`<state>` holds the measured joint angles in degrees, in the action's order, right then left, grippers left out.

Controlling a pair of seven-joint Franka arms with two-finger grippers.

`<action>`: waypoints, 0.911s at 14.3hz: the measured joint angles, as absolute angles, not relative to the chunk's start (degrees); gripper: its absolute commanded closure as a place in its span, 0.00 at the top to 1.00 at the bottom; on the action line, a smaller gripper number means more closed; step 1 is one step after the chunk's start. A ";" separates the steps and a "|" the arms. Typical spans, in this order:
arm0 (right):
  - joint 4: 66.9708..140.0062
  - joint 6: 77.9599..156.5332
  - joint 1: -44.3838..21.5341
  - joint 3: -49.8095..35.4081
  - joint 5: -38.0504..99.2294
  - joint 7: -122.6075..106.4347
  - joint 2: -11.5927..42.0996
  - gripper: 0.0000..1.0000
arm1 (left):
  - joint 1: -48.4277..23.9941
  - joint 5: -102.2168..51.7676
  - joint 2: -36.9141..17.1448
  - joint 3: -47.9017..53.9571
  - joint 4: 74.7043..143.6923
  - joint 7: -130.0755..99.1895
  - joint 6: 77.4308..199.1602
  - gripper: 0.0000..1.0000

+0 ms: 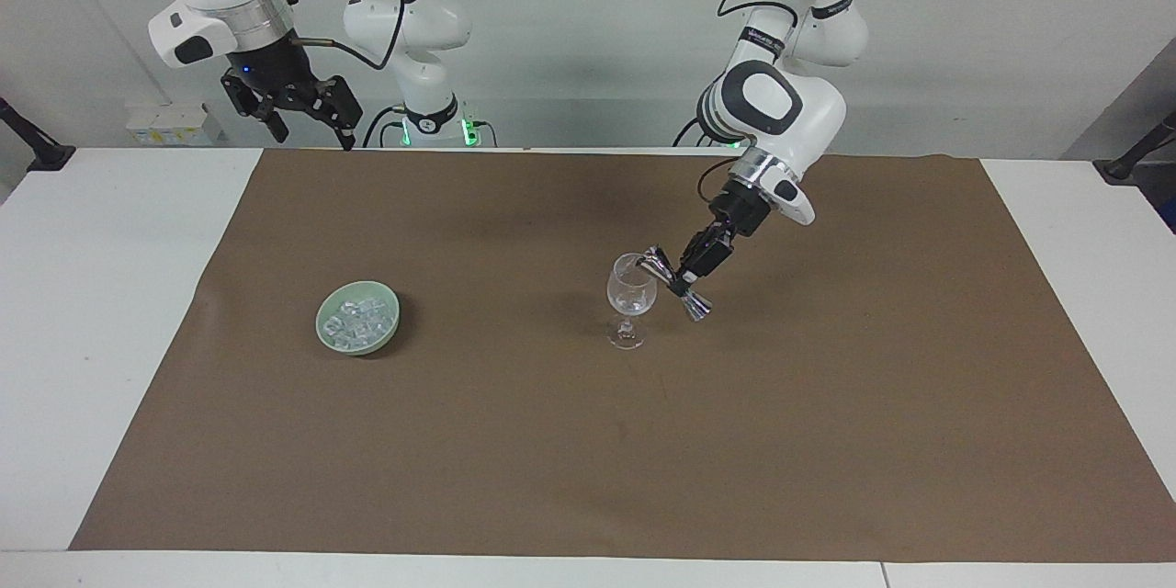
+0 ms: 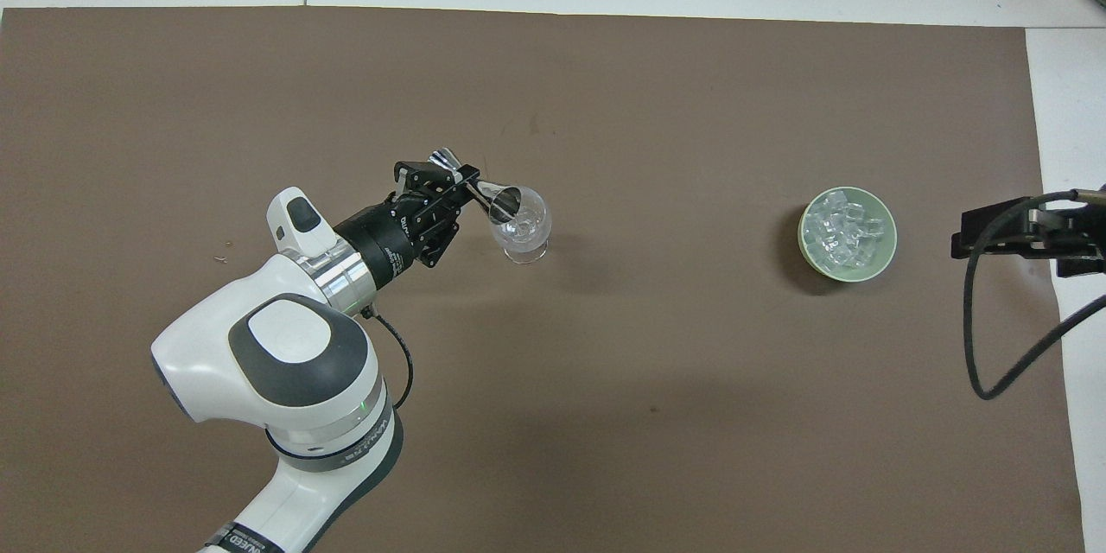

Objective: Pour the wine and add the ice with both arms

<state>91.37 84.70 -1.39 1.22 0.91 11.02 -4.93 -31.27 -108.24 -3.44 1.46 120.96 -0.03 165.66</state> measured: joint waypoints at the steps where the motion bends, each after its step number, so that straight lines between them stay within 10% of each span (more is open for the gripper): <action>1: 91.37 84.70 -1.39 1.22 0.91 11.02 -4.93 1.00 | -31.42 -108.24 -3.44 1.51 120.90 0.36 165.75 0.00; 13: 91.37 84.70 -1.39 1.22 0.91 11.02 -4.93 1.00 | -31.76 -108.23 -3.44 1.46 120.09 9.56 167.89 0.00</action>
